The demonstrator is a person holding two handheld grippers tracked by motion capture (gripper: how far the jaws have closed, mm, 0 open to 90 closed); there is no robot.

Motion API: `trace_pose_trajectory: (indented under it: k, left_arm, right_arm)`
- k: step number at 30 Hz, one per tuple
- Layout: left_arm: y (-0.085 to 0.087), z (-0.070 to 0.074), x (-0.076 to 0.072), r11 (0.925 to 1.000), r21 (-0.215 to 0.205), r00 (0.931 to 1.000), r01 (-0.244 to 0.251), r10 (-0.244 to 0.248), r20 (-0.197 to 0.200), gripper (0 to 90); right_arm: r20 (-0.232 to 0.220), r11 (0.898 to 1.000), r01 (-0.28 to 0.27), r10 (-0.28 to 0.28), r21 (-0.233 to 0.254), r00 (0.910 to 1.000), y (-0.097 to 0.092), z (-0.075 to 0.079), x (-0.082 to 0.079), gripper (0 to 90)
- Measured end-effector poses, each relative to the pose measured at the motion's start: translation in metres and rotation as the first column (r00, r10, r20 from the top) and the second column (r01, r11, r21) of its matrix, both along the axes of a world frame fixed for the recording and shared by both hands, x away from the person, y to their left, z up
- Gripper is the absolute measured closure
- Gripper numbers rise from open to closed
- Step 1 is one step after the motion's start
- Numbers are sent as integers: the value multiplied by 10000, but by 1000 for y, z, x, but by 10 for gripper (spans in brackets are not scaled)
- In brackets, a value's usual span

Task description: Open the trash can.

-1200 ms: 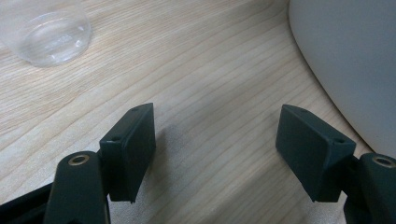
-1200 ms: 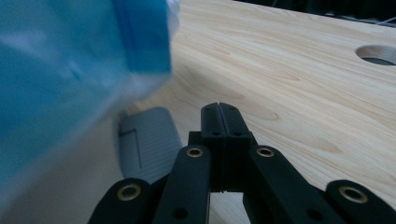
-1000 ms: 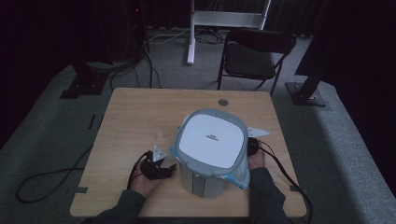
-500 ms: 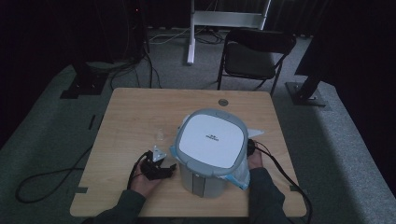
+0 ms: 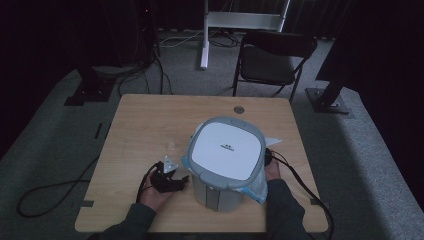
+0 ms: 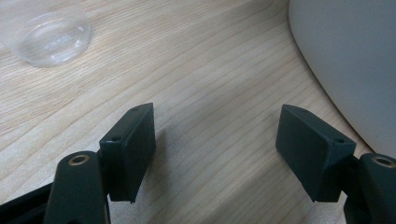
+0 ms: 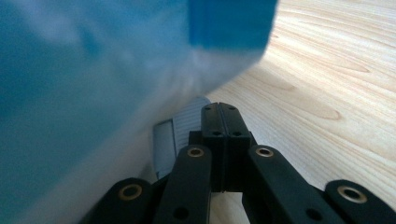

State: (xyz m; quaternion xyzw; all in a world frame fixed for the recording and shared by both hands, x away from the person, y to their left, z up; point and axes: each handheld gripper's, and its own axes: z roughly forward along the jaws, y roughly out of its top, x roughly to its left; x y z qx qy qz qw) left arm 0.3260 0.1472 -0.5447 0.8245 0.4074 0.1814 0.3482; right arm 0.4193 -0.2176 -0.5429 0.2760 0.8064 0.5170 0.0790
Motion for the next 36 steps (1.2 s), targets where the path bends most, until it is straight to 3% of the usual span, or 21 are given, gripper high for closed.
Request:
trace_pose_trajectory:
  k: [14, 36]
  left_arm:
    - [0, 0, 0, 10000, 0, 10000, -1, 1, 3, 292]
    - [1, 0, -3, 10000, -53, 10000, -68, 68, 42, 326]
  right_arm:
    - [26, 9994, 122, -121, -335, 9999, 3, -1, 0, 900]
    - [-289, 9991, -19, 7, -432, 9996, 4, -1, 1, 900]
